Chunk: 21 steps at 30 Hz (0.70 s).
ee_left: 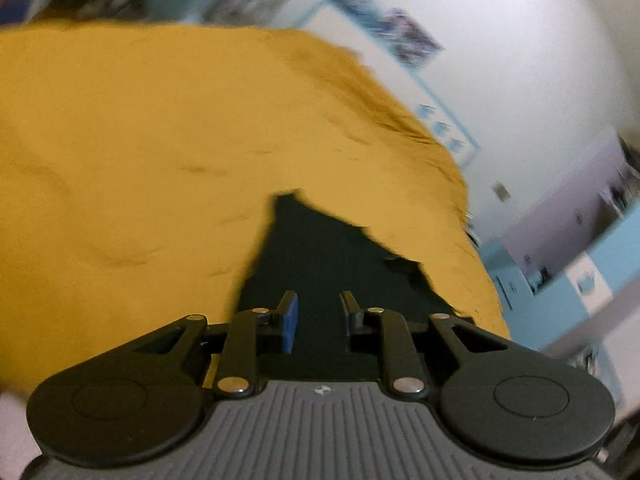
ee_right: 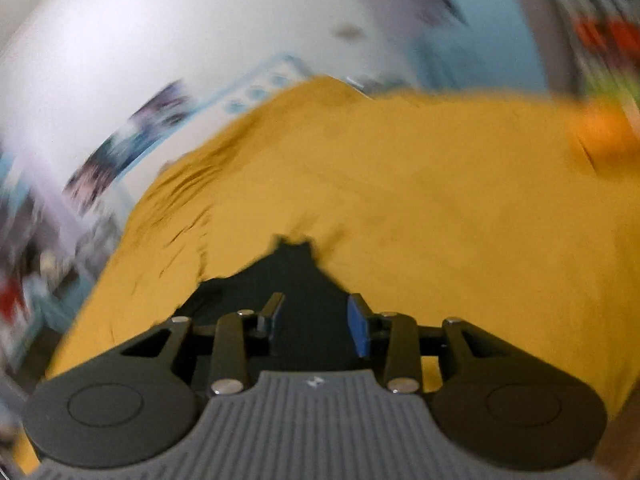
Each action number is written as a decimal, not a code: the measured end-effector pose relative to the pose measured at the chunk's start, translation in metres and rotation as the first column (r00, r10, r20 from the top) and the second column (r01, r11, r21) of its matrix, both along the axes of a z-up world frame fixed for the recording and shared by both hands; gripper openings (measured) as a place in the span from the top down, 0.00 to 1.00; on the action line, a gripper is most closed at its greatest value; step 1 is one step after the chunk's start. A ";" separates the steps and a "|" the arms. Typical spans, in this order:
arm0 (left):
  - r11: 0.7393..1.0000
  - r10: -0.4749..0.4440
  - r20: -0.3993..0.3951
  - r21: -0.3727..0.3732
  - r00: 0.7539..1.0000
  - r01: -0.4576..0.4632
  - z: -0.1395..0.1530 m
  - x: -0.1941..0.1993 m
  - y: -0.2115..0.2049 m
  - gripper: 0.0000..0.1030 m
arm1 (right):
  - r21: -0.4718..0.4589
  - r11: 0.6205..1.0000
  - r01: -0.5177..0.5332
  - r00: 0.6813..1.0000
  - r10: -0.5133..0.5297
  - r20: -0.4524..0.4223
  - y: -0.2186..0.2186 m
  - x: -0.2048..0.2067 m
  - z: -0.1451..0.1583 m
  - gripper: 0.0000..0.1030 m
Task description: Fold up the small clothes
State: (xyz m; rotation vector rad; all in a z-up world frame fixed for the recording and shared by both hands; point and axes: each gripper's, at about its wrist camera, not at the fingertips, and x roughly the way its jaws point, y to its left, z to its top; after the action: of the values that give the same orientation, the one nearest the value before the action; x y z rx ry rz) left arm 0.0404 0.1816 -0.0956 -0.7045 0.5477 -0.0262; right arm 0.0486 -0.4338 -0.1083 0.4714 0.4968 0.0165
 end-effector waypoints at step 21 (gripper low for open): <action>1.000 -0.013 -0.125 0.020 0.992 0.015 -0.065 0.052 -0.050 0.73 | -0.335 0.888 -0.315 0.948 0.307 -0.079 0.151 0.017 -0.074 0.81</action>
State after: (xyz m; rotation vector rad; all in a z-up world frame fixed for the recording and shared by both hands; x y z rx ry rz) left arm 0.0921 0.1315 -0.1607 -0.6852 0.6715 0.0105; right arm 0.0652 -0.2825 -0.1825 0.0437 0.5821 0.2308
